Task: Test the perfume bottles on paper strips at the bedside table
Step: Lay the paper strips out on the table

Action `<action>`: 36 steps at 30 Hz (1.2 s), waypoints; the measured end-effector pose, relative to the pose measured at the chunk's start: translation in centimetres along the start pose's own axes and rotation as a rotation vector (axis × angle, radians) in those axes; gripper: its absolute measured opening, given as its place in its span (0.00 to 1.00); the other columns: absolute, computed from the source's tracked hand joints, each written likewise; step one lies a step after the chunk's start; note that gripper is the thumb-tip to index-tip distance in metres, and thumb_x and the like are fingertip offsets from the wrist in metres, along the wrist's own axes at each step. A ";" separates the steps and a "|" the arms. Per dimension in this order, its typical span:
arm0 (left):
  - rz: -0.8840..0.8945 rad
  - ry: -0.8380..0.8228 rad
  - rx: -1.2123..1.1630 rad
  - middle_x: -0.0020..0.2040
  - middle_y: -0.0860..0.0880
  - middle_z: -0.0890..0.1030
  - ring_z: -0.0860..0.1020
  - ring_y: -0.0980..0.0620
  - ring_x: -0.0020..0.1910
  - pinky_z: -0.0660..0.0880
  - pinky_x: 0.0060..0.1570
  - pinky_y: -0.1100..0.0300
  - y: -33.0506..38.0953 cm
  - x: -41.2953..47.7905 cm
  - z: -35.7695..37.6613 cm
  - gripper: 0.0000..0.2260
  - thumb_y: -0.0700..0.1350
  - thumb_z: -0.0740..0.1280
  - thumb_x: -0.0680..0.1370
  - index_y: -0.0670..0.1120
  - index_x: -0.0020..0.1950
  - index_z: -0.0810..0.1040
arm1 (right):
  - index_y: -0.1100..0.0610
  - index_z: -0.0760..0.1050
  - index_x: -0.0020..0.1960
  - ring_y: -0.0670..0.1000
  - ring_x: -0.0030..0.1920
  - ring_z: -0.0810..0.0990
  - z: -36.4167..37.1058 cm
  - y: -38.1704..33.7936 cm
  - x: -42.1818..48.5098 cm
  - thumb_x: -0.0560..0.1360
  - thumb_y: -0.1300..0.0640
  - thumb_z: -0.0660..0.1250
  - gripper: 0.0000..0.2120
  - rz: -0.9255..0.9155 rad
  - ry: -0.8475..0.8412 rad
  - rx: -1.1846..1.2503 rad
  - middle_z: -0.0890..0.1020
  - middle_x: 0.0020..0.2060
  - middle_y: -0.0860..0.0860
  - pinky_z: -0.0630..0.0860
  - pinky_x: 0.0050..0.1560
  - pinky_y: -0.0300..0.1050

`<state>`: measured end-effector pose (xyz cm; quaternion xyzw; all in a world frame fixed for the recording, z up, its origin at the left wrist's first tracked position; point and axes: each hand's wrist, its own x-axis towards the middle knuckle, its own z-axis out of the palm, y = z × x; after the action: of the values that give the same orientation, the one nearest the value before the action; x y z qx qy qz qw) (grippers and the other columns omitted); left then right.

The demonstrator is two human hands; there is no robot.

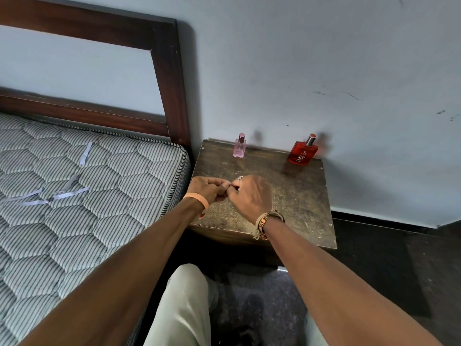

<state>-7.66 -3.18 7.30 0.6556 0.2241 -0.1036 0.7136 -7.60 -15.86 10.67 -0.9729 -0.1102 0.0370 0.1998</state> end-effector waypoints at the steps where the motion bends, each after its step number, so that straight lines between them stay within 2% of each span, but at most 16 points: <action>1: -0.030 -0.002 -0.014 0.43 0.39 0.82 0.81 0.44 0.44 0.79 0.53 0.50 0.0 0.2 -0.1 0.04 0.32 0.68 0.75 0.38 0.44 0.81 | 0.55 0.77 0.37 0.49 0.34 0.73 0.1 -0.1 -0.1 0.79 0.50 0.62 0.14 -0.002 0.007 -0.016 0.70 0.27 0.47 0.70 0.35 0.43; 4: -0.106 -0.019 -0.057 0.44 0.38 0.82 0.80 0.43 0.48 0.77 0.57 0.47 -0.1 0.6 -0.4 0.04 0.31 0.66 0.75 0.37 0.44 0.81 | 0.57 0.78 0.39 0.50 0.35 0.71 0.6 -0.2 -0.5 0.80 0.50 0.60 0.16 -0.025 0.037 -0.024 0.68 0.28 0.47 0.70 0.38 0.44; 7: -0.159 -0.037 -0.094 0.41 0.40 0.82 0.80 0.45 0.46 0.77 0.56 0.49 -0.2 0.5 -0.6 0.05 0.32 0.65 0.77 0.36 0.44 0.80 | 0.57 0.77 0.37 0.52 0.35 0.74 1.5 -0.1 -0.8 0.80 0.49 0.58 0.18 -0.045 0.070 -0.007 0.75 0.30 0.51 0.75 0.41 0.46; 11: -0.206 -0.027 -0.140 0.31 0.48 0.83 0.79 0.51 0.38 0.77 0.48 0.56 -0.8 0.8 -1.2 0.08 0.36 0.64 0.79 0.41 0.41 0.81 | 0.58 0.79 0.41 0.53 0.35 0.74 2.8 0.1 -0.6 0.80 0.50 0.57 0.18 -0.114 0.097 -0.058 0.80 0.34 0.54 0.70 0.37 0.45; 13: -0.211 -0.032 -0.150 0.30 0.48 0.83 0.80 0.53 0.33 0.79 0.44 0.59 -1.1 1.0 -1.6 0.09 0.37 0.64 0.79 0.40 0.41 0.81 | 0.55 0.80 0.42 0.51 0.35 0.76 3.2 0.6 0.0 0.81 0.50 0.56 0.18 -0.135 0.106 -0.075 0.79 0.33 0.50 0.66 0.35 0.43; 15: -0.215 -0.020 -0.123 0.30 0.47 0.82 0.80 0.55 0.29 0.79 0.37 0.62 -1.1 1.2 -2.0 0.08 0.36 0.64 0.78 0.39 0.41 0.80 | 0.53 0.81 0.43 0.50 0.35 0.76 3.6 1.1 0.3 0.80 0.51 0.58 0.15 -0.128 0.135 0.009 0.79 0.32 0.48 0.68 0.34 0.43; 18: -0.229 -0.036 0.027 0.34 0.43 0.81 0.81 0.54 0.28 0.80 0.31 0.63 -0.8 2.0 -2.6 0.08 0.35 0.63 0.79 0.40 0.41 0.78 | 0.53 0.81 0.45 0.49 0.40 0.78 4.2 1.5 1.2 0.79 0.52 0.63 0.09 -0.030 0.139 0.196 0.81 0.37 0.47 0.73 0.40 0.45; 21: -0.251 -0.096 0.180 0.38 0.42 0.81 0.81 0.51 0.35 0.81 0.38 0.60 0.0 3.1 -3.3 0.04 0.36 0.66 0.78 0.40 0.43 0.78 | 0.54 0.76 0.46 0.49 0.39 0.78 4.5 1.9 2.6 0.79 0.54 0.64 0.06 0.184 -0.096 0.594 0.81 0.39 0.49 0.75 0.40 0.47; 23: -0.217 -0.109 0.289 0.40 0.40 0.82 0.82 0.49 0.37 0.82 0.40 0.58 0.6 4.1 -3.9 0.01 0.36 0.68 0.76 0.39 0.46 0.78 | 0.57 0.75 0.47 0.51 0.39 0.81 4.9 1.9 3.2 0.80 0.57 0.64 0.05 0.299 -0.255 0.828 0.83 0.43 0.54 0.79 0.41 0.52; 27: -0.114 -0.064 0.490 0.38 0.41 0.83 0.81 0.51 0.33 0.81 0.37 0.60 1.2 6.3 -4.6 0.04 0.37 0.70 0.75 0.38 0.48 0.80 | 0.61 0.74 0.46 0.50 0.35 0.79 6.3 1.0 4.6 0.80 0.59 0.64 0.06 0.377 -0.281 0.959 0.82 0.40 0.56 0.78 0.37 0.47; 30: -0.012 -0.039 0.677 0.39 0.42 0.84 0.83 0.49 0.36 0.82 0.40 0.56 0.9 8.2 -4.7 0.04 0.39 0.71 0.74 0.41 0.48 0.82 | 0.62 0.73 0.48 0.54 0.39 0.77 7.3 0.1 6.2 0.80 0.60 0.64 0.05 0.475 -0.287 1.060 0.80 0.40 0.58 0.76 0.35 0.44; 33: 0.071 0.008 0.802 0.39 0.44 0.84 0.84 0.48 0.37 0.82 0.40 0.56 -0.1 10.2 -4.7 0.03 0.43 0.72 0.74 0.44 0.45 0.84 | 0.61 0.73 0.49 0.55 0.40 0.78 8.8 -0.3 7.7 0.80 0.59 0.64 0.05 0.499 -0.294 1.034 0.82 0.42 0.60 0.74 0.35 0.45; 36: 0.083 0.037 0.864 0.37 0.47 0.84 0.83 0.50 0.36 0.82 0.43 0.54 -1.6 11.5 -4.6 0.02 0.46 0.73 0.73 0.50 0.40 0.83 | 0.61 0.74 0.47 0.55 0.40 0.79 10.2 0.1 8.7 0.80 0.59 0.65 0.05 0.493 -0.296 0.957 0.82 0.43 0.62 0.76 0.37 0.49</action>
<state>0.90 2.81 0.43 0.9042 0.1465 -0.1473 0.3732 -0.29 -10.08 1.07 -0.7550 0.1230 0.2648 0.5872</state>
